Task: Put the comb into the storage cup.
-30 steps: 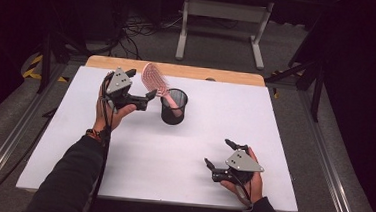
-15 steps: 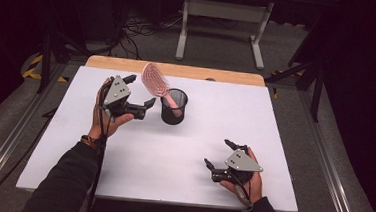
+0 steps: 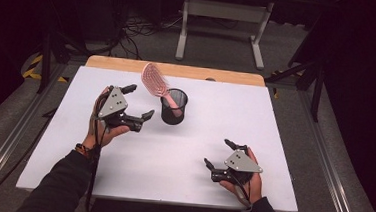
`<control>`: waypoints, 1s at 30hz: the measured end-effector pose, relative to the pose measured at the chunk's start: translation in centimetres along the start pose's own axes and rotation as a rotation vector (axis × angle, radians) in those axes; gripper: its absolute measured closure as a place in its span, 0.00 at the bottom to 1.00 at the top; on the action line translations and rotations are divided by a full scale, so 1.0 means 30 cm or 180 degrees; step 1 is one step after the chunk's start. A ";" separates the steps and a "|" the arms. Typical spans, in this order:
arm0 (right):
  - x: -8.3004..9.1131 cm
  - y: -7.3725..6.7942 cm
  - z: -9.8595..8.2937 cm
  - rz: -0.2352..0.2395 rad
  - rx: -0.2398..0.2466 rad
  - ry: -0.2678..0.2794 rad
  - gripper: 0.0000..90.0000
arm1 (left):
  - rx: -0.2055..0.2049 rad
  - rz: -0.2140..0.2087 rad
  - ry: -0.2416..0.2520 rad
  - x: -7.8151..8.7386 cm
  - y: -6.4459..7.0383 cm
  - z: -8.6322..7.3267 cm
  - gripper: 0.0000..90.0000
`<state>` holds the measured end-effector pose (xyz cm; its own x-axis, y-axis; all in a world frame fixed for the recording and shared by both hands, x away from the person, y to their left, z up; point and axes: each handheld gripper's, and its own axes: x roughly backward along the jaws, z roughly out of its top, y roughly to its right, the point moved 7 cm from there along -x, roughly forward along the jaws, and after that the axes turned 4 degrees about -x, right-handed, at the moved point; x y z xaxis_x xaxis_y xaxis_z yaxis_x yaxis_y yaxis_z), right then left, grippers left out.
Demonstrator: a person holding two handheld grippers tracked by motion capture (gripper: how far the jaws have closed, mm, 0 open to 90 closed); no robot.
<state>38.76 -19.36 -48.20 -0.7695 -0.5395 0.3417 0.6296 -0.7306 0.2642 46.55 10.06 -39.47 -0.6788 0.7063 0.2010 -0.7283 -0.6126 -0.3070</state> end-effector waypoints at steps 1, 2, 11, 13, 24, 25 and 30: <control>0.000 0.000 0.000 -0.0002 0.0003 -0.0002 0.13 | -0.0004 -0.0024 0.0008 0.004 0.009 -0.002 0.06; 0.001 0.000 0.001 -0.0008 0.0010 0.0000 0.13 | -0.0026 -0.0032 0.0002 0.006 0.014 -0.005 0.06; 0.012 -0.005 0.017 -0.0051 0.0097 0.0059 0.13 | -0.0112 -0.0130 -0.0024 0.027 0.059 -0.021 0.06; 0.013 -0.007 0.019 -0.0049 0.0099 0.0064 0.12 | -0.0111 -0.0149 -0.0021 0.028 0.067 -0.022 0.06; 0.016 -0.010 0.024 -0.0110 0.0169 0.0069 0.12 | -0.0179 -0.0219 -0.0047 0.042 0.105 -0.045 0.06; 0.016 -0.009 0.024 -0.0116 0.0172 0.0071 0.12 | -0.0170 -0.0239 -0.0043 0.042 0.110 -0.047 0.06; 0.019 -0.007 0.026 -0.0131 0.0175 0.0086 0.12 | -0.0190 -0.0312 -0.0092 0.049 0.130 -0.061 0.06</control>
<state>38.29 -19.19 -47.35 -0.7970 -0.5212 0.3053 0.6018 -0.7287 0.3268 42.89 9.37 -42.08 -0.6075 0.7508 0.2594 -0.7851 -0.5181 -0.3393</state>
